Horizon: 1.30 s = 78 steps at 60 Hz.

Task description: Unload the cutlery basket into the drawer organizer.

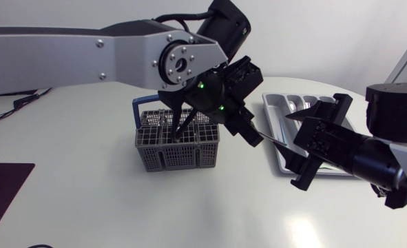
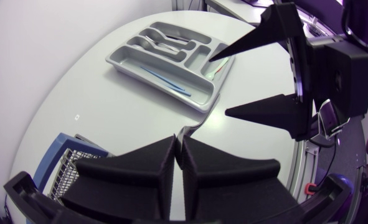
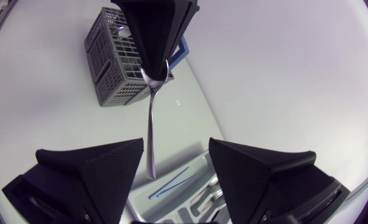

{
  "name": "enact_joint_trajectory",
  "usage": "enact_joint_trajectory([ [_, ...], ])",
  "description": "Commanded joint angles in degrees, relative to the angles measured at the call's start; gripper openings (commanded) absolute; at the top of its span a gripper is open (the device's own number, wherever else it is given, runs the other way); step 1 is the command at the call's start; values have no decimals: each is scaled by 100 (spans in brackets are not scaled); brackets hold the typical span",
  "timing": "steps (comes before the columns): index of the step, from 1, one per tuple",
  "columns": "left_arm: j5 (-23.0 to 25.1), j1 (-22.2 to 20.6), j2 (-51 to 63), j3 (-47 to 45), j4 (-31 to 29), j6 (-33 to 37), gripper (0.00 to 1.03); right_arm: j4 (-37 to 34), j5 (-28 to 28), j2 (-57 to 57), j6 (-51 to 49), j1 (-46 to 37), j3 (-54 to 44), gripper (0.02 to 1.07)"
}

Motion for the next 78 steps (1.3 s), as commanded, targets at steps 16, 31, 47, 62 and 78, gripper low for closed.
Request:
enact_joint_trajectory([
  [16,1,66,214,306,-176,-713,3,464,549,412,353,581,-228,47],
  [31,1,57,214,446,-238,-810,3,525,637,500,371,607,-316,47],
  [47,1,22,231,490,-317,-933,3,833,900,640,327,686,-395,30],
  [62,-61,31,275,534,-414,-1047,3,1062,1226,728,283,809,-466,9],
  [78,-34,66,275,622,-537,-1267,46,1009,1287,711,283,809,-483,8],
])
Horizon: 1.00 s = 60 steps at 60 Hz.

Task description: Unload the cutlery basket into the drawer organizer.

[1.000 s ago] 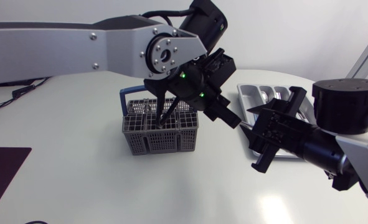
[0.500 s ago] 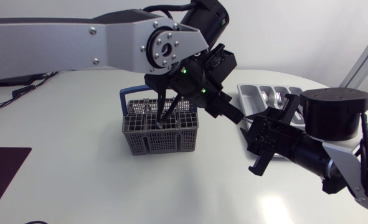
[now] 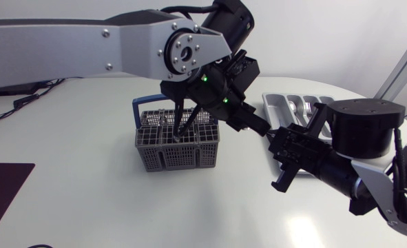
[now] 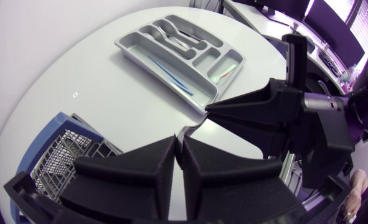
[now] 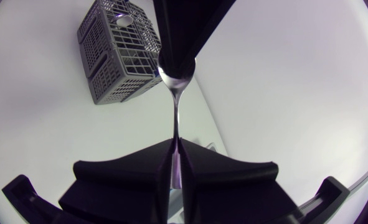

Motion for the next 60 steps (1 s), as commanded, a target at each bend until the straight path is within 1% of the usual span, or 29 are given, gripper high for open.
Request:
enact_joint_trajectory([
  [1,20,51,107,229,-102,-215,54,-14,78,27,47,33,-149,8],
  [2,20,60,98,229,-102,-215,66,-23,78,18,47,33,-149,8],
  [5,20,68,54,229,-102,-215,91,-58,61,-26,29,33,-166,8],
  [6,20,77,36,229,-102,-206,97,-84,43,-44,29,25,-166,8],
  [7,20,95,1,229,-102,-206,100,-120,26,-79,20,33,-175,8],
  [13,20,235,-183,211,-67,-189,99,-339,-194,-263,-111,-107,-175,8],
  [17,20,332,-306,202,-40,-127,99,-497,-475,-386,-278,-432,-184,8],
  [20,11,464,-412,193,-40,-31,99,-629,-880,-474,-472,-810,-202,8],
  [24,3,648,-535,141,4,145,99,-831,-1600,-492,-735,-1601,-149,8],
  [30,-6,974,-675,-44,153,541,99,-1139,-2787,-422,-1456,-2964,-79,8],
  [32,-6,1053,-693,-132,215,646,99,-1306,-3094,-351,-1676,-3315,-35,8],
  [36,3,1185,-719,-264,250,910,99,-1491,-3516,-176,-2142,-3895,53,8],
  [39,-6,1255,-781,-395,267,1156,99,-1640,-3745,-9,-2440,-4238,141,8],
  [43,-6,1343,-851,-554,311,1455,99,-2009,-4000,273,-2906,-4660,352,8],
  [50,-6,1457,-922,-703,355,1771,99,-2106,-4263,782,-3337,-5179,598,8],
  [60,-6,1527,-948,-888,470,1797,98,-2150,-4422,1266,-3548,-5495,818,8],
])
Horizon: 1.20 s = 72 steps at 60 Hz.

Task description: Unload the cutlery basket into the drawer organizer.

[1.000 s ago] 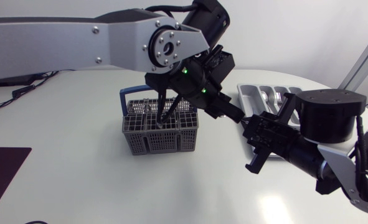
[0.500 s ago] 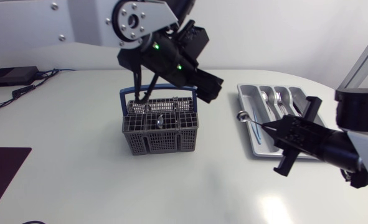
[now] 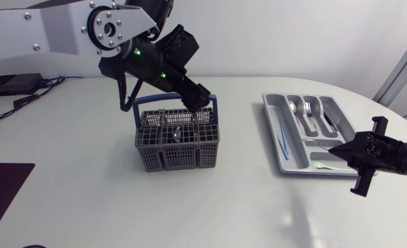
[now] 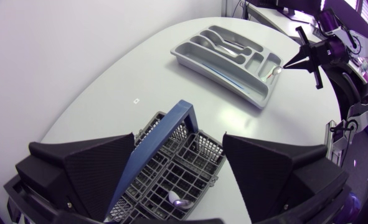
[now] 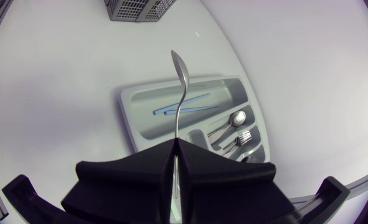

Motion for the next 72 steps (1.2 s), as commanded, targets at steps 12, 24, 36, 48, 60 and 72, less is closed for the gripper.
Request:
enact_joint_trajectory([
  [12,130,-598,-429,-792,663,784,98,-517,-107,-187,-49,341,118,8],
  [24,-37,-1600,-500,-1768,2166,1901,98,-1282,-107,-724,539,1255,241,8],
  [36,-160,-1917,-245,-2234,3247,2252,97,-1572,-107,-1181,1076,1730,338,8],
  [48,-353,-2075,-174,-2656,4108,2314,96,-1686,-116,-1409,1489,2160,356,8],
  [60,-327,-2154,-236,-2788,4214,2208,96,-1484,-72,-1400,1893,2503,320,8],
  [72,-283,-2286,-350,-2902,4275,2173,80,-1370,16,-1409,2209,2872,294,8],
])
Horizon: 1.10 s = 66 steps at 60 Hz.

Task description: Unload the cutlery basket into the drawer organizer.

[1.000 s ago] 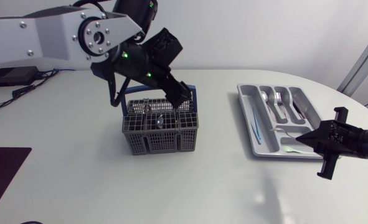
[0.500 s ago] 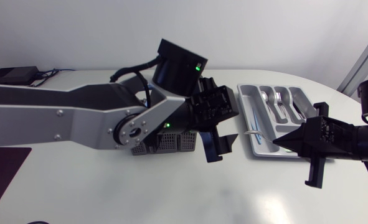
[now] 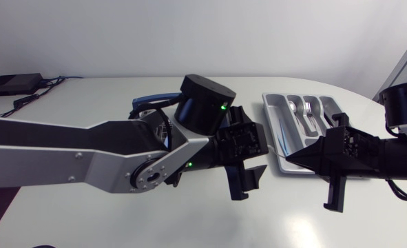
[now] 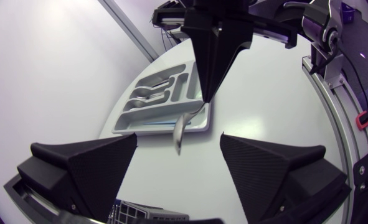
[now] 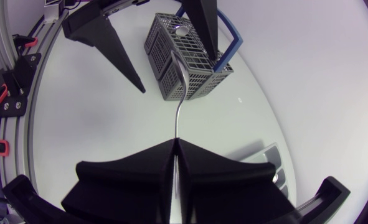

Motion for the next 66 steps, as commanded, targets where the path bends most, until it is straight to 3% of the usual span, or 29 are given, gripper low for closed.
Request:
enact_joint_trajectory([
  [1,21,-72,-62,-141,122,-10,77,95,22,-26,236,138,45,8],
  [19,100,-1,-202,-212,166,-90,33,218,128,-34,297,235,-122,8],
  [27,126,-1,-193,-220,158,-151,6,209,154,-96,350,296,-122,8],
  [59,197,-72,-26,193,-590,-371,3,306,198,-210,455,331,-184,9],
  [61,197,-63,-9,263,-651,-424,3,350,198,-245,455,305,-210,13],
  [62,197,-54,0,298,-677,-441,3,394,198,-272,455,287,-236,21],
  [65,179,-45,44,421,-827,-529,3,525,269,-421,464,235,-298,60],
  [66,179,-28,53,474,-888,-564,3,569,330,-465,464,226,-315,77],
])
